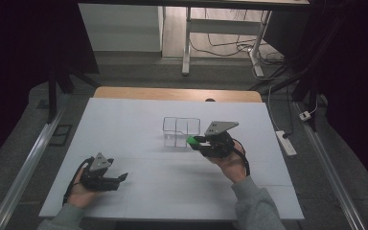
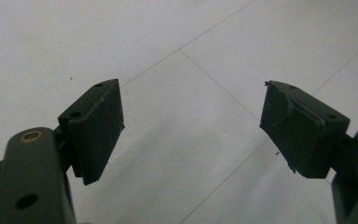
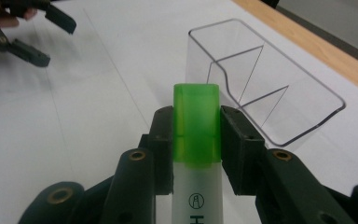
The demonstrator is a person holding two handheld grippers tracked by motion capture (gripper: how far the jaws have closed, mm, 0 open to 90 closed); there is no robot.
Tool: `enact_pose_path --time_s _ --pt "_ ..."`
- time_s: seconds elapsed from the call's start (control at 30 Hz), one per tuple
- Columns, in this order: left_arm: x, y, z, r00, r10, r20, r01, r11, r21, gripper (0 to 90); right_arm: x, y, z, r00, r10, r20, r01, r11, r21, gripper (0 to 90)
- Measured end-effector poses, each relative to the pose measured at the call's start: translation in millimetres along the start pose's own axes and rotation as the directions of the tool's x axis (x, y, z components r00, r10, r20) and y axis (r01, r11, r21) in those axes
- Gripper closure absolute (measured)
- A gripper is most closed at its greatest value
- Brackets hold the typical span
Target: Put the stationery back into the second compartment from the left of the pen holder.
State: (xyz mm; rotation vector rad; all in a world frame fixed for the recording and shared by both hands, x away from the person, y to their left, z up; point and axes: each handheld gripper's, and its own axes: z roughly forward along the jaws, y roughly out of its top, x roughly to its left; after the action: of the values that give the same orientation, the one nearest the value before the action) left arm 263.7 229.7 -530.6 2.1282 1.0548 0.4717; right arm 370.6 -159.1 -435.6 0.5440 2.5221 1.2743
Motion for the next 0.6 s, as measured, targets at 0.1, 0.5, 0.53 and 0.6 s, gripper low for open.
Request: enact_pose_path --time_s 0.1,0.5,0.53,0.6 --pt "0.0 -0.3 -0.4 1.0000 0.000 -0.001 0.000 1.0000 -0.002 21.1 0.3 1.6 -2.9 1.0000 0.007 0.003 -0.007 0.9997 -0.022 66.4" --pt "-0.4 0.0 0.2 1.0000 0.002 0.000 -0.002 1.0000 -0.001 21.1 -1.5 7.2 -10.1 0.9992 0.029 0.026 -0.027 0.9964 -0.081 66.4" --pt "-0.5 0.1 0.3 1.0000 0.001 0.001 -0.001 1.0000 -0.001 21.1 -2.0 7.8 -10.7 0.9990 0.034 0.029 -0.031 0.9957 -0.088 66.4" --pt "-0.5 0.0 0.3 1.0000 0.002 0.000 -0.002 1.0000 -0.001 21.1 -3.0 9.2 -12.0 0.9986 0.041 0.032 -0.038 0.9950 -0.092 66.4"
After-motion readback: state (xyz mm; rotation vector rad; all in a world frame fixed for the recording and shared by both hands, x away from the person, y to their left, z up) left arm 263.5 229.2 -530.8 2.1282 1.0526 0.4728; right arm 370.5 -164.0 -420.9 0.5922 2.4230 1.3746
